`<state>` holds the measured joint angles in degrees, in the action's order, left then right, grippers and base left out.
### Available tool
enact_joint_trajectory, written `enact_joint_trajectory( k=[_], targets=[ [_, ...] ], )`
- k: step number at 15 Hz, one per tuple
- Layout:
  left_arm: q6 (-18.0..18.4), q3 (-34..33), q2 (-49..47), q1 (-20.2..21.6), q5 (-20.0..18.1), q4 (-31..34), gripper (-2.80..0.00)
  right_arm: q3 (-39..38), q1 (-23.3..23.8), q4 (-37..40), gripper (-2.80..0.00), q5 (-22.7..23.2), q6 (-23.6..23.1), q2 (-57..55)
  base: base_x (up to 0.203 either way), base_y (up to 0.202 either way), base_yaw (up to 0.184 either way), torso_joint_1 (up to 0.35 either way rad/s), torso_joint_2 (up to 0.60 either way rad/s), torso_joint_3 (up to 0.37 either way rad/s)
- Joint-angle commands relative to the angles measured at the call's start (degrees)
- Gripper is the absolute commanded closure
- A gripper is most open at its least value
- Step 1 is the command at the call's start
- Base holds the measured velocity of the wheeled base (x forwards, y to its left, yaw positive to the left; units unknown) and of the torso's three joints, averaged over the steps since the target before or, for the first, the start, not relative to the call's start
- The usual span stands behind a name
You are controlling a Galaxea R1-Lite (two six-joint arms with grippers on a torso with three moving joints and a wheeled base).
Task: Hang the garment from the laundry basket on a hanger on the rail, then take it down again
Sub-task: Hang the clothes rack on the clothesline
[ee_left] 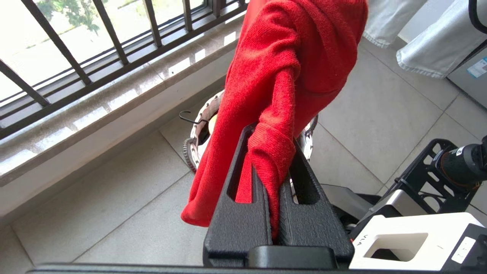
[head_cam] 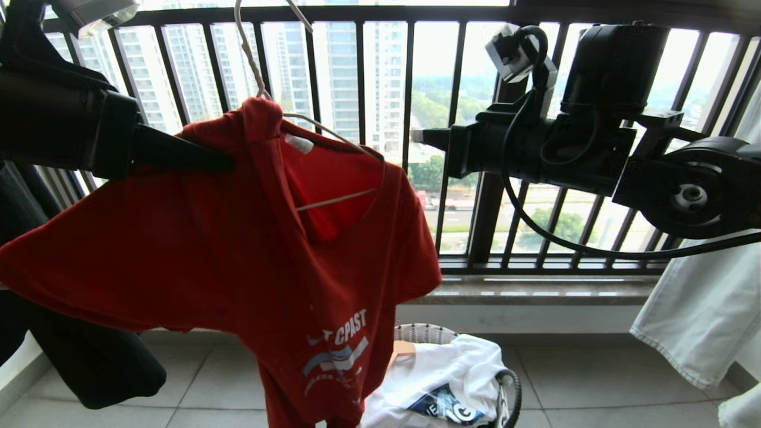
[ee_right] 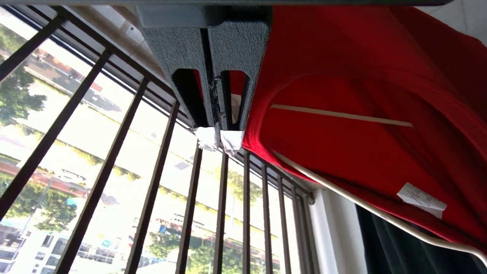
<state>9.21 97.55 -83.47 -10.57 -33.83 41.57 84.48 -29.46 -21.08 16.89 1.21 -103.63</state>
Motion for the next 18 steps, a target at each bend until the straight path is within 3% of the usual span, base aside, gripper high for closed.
enact_joint_trajectory(
  k=[1, 4, 8, 10, 14, 18],
  targets=[
    [-2.0, -4.6, 5.0, 0.8, 0.0, -4.8, 0.00, 2.3, -0.7, -0.1, 0.00, -6.8, 3.3, 0.4, 0.000, 0.000, 0.000, 0.000, 0.00, 0.000],
    [-3.6, -7.5, 7.4, 1.7, 0.2, -8.4, 0.00, -0.7, -0.4, -0.1, 0.00, -15.7, 3.7, 1.5, 0.000, 0.000, 0.000, 0.000, 0.00, 0.000],
    [-9.3, -12.2, 11.7, 2.1, 0.3, -13.7, 0.00, -10.9, 1.1, -0.5, 0.00, -21.7, 4.1, 8.2, 0.000, 0.000, 0.000, 0.000, 0.00, 0.000],
    [-10.7, -14.5, 12.9, 3.2, 0.4, -16.9, 0.00, -12.4, 1.4, -0.5, 0.00, -22.6, 6.9, 9.4, 0.000, 0.000, 0.000, 0.000, 0.00, 0.000],
    [-15.5, -19.9, 13.4, 7.3, 0.4, -23.2, 0.00, -11.1, 1.7, -0.4, 0.00, -22.9, 7.2, 6.7, 0.000, 0.000, 0.000, 0.000, 0.00, 0.000],
    [-16.9, -21.0, 12.8, 7.5, 0.3, -27.8, 0.00, -10.6, 2.7, -0.3, 0.00, -22.7, 7.6, 6.2, 0.000, 0.000, 0.000, 0.000, 0.00, 0.000]
  ],
)
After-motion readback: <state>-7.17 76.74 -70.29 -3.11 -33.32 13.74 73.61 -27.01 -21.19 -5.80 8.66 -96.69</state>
